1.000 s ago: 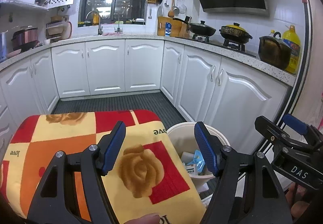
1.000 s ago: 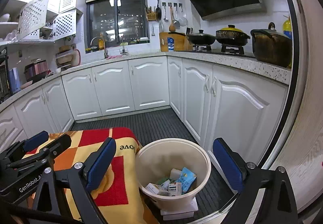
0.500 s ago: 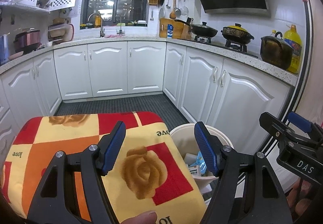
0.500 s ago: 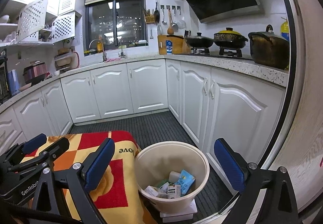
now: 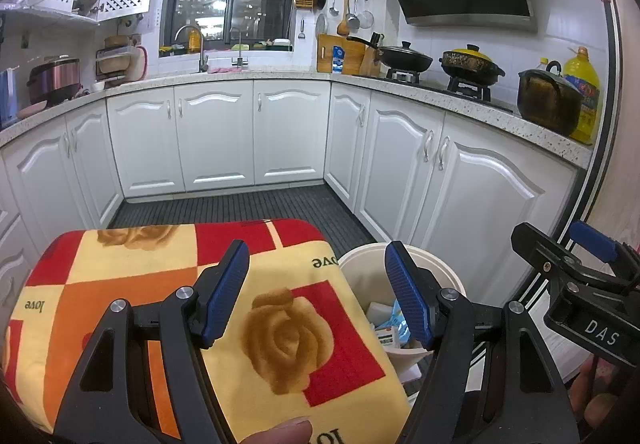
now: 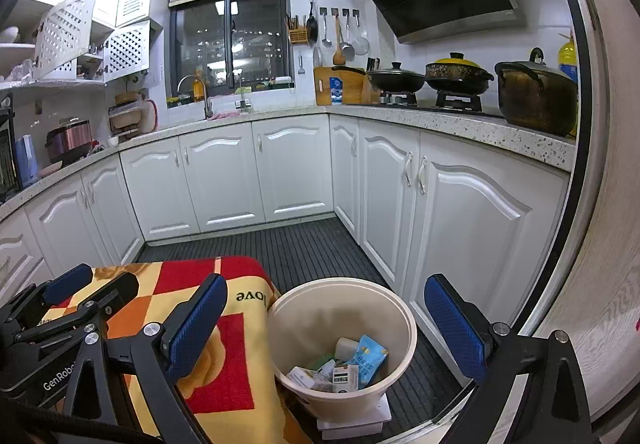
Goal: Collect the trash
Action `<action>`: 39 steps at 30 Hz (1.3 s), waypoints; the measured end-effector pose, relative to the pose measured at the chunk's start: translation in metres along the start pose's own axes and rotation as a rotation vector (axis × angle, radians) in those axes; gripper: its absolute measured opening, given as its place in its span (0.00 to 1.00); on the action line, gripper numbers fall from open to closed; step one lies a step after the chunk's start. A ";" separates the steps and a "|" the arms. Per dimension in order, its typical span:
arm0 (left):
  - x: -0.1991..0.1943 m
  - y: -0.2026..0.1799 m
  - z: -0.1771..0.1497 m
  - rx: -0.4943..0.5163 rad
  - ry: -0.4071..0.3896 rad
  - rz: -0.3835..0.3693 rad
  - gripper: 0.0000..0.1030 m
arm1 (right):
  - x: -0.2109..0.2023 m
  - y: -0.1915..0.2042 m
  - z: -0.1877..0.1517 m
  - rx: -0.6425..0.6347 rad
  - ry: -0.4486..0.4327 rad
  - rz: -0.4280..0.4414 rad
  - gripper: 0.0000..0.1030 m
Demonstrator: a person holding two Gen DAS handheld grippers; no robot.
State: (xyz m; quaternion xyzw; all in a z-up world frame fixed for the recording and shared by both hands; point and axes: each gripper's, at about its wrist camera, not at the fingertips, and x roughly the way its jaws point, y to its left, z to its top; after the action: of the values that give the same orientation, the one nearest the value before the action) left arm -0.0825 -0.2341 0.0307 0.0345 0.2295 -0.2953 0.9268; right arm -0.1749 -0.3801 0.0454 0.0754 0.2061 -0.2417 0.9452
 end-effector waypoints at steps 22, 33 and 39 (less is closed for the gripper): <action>-0.001 0.006 0.000 -0.001 -0.011 0.026 0.67 | 0.005 0.001 -0.003 0.002 0.000 -0.001 0.95; -0.001 0.006 0.000 0.002 -0.011 0.032 0.68 | 0.004 -0.002 -0.007 0.004 0.006 0.000 0.95; -0.001 0.007 -0.001 0.001 -0.009 0.034 0.68 | 0.006 -0.003 -0.007 0.001 0.013 0.001 0.96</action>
State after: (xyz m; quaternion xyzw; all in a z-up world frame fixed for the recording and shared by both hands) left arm -0.0798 -0.2280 0.0299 0.0374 0.2248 -0.2799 0.9326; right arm -0.1742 -0.3837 0.0361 0.0775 0.2121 -0.2409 0.9439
